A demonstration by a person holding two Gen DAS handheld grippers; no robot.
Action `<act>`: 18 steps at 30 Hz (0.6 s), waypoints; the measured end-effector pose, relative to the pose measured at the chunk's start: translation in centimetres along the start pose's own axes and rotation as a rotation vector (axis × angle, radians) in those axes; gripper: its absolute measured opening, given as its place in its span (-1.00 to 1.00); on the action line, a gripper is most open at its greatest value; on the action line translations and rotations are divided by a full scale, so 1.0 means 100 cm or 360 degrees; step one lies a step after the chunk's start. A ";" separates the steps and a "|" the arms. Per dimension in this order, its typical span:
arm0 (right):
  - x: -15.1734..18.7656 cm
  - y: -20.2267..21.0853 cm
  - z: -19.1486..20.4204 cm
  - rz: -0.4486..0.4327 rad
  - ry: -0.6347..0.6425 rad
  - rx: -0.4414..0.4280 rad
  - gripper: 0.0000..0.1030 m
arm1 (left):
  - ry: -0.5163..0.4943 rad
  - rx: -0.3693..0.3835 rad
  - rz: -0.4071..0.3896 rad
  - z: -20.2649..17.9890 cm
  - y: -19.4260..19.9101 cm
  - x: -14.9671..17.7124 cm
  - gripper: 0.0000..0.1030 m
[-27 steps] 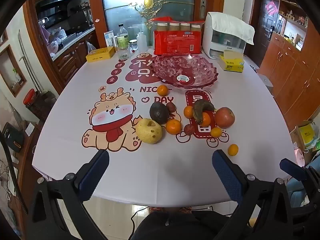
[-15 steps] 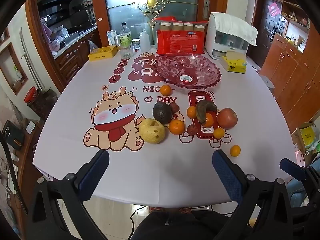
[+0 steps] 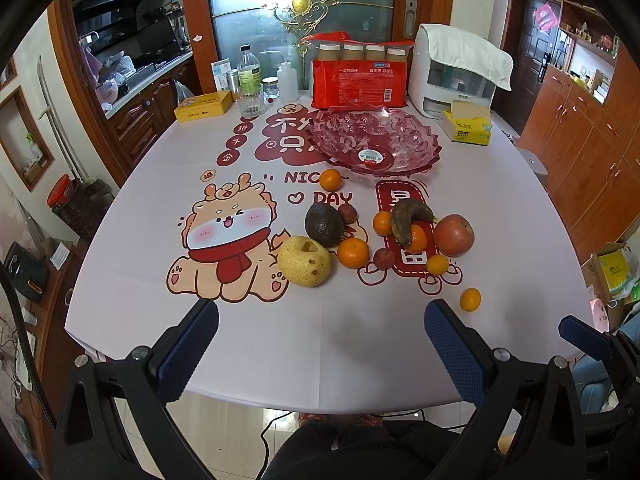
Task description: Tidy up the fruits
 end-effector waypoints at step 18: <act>0.004 0.004 0.002 -0.0001 0.0010 -0.0008 0.87 | 0.0003 0.0021 0.0008 0.004 -0.001 0.005 0.99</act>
Point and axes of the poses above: each gripper's, at about its wrist camera, not at the fingertips, and y roughly against the way its jaws point, z to its left, x to its underside, the point moved 10 cm from there along -y, roughly the way its jaws point
